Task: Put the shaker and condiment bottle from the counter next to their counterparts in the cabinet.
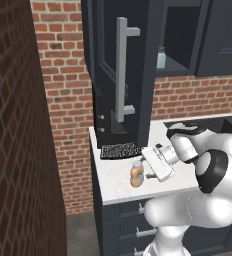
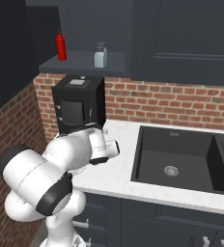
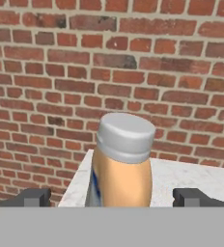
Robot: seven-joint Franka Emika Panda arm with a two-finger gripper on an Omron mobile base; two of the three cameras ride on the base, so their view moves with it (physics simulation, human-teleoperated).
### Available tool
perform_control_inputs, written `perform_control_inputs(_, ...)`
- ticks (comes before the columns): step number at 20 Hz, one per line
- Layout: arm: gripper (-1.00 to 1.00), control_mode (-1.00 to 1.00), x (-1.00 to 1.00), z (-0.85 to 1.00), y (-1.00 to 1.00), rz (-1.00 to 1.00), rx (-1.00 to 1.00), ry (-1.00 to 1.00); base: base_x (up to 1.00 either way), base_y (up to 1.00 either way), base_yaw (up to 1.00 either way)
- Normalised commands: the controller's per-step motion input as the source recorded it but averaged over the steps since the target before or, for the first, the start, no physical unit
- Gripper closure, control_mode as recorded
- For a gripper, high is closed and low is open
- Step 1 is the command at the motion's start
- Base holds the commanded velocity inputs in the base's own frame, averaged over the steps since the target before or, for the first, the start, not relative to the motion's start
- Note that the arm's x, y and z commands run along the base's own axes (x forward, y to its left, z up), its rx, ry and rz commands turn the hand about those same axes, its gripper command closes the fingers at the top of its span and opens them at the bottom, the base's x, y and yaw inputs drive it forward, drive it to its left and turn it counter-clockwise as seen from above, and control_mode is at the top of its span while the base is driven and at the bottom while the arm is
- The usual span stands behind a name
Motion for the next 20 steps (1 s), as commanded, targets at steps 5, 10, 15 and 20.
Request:
perform_control_inputs(5,1.0,-1.0,0.05,-0.08,0.04,-0.03,0.0,0.0,0.0,0.0,0.0)
perform_control_inputs(10,1.0,-1.0,0.0,-0.1,0.08,-0.02,0.0,0.0,0.0,0.0,0.0)
perform_control_inputs(15,1.0,-1.0,0.0,-0.01,0.19,-0.01,0.0,0.04,0.0,0.0,0.0)
perform_control_inputs(20,1.0,-1.0,0.3,-0.05,0.48,-0.03,-0.06,0.16,0.0,0.0,0.0)
